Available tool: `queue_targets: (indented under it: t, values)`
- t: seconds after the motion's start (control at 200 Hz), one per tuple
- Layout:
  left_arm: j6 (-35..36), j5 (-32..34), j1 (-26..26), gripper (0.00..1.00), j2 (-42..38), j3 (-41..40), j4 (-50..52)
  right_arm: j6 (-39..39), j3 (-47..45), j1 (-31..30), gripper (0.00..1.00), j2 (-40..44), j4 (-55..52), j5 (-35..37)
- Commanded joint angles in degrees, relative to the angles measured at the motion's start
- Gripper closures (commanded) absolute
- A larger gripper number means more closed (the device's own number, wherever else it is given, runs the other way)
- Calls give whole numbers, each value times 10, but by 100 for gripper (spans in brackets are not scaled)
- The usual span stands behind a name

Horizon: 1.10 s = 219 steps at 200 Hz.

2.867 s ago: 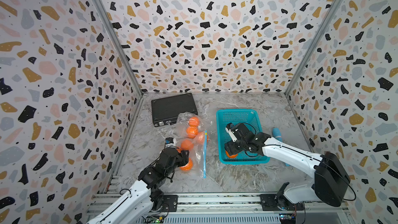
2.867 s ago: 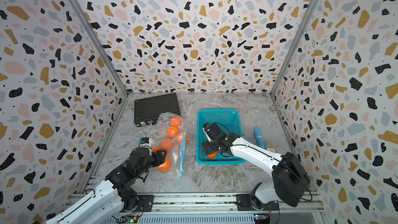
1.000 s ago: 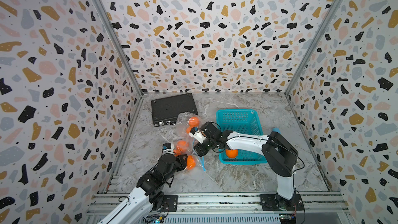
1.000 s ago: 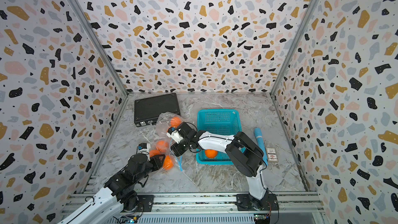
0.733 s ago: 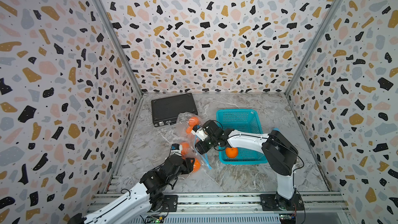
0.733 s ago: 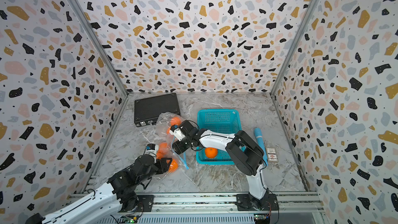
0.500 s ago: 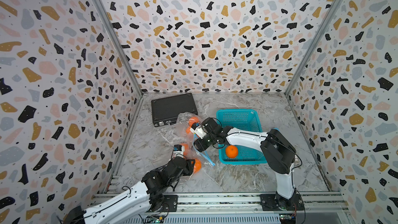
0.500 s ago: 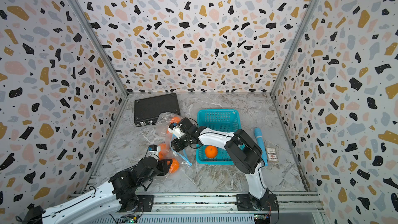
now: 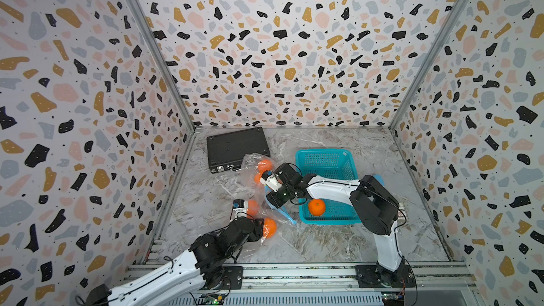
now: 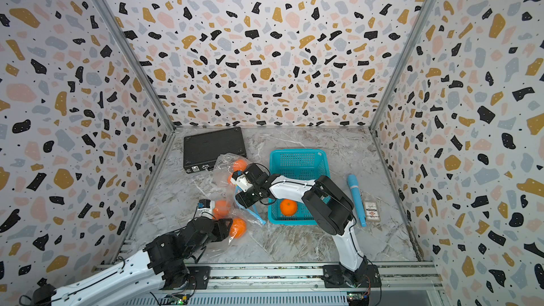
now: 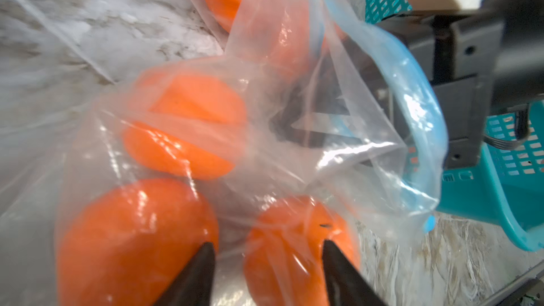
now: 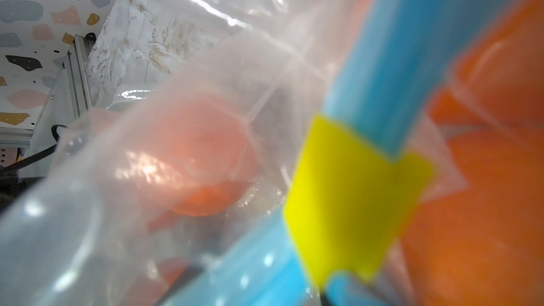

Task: Open the zip-top bag and take out the orange
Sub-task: Pick up the orange from the zipper food storage bag.

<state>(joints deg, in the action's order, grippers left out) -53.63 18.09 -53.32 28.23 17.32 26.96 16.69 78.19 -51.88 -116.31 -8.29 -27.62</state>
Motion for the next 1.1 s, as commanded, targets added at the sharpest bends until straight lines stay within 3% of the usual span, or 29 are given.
queue_targets:
  t: [0.0, 0.105, 0.225, 0.365, 0.486, 0.696, 0.896, 1.021, 1.091]
  values:
    - [9, 69, 4, 17, -48, 67, 141, -3, -4, -3, 45, 16, 0, 11]
    - [4, 131, 38, 15, -30, 74, 156, -1, -10, -2, 46, 26, 11, 10]
    - [32, 68, 116, 17, 20, 41, 53, -4, -14, -3, 48, 27, 31, -14]
    - [66, 92, 161, 25, 78, 42, -3, 5, -35, -3, 50, 33, 89, -41]
    - [113, -2, 229, 30, 137, 19, -139, 5, -43, -5, 44, 33, 115, -68]
    - [158, -46, 245, 37, 176, 0, -255, 4, -38, -8, 34, 22, 145, -81]
    - [175, -74, 269, 39, 246, -21, -341, 7, -6, -9, 33, -5, 130, -42]
    - [180, -97, 314, 54, 279, -29, -377, 15, 3, -9, 33, -23, 142, -22]
    - [188, -164, 343, 89, 305, -27, -404, 19, 11, -9, 36, -32, 134, -3]
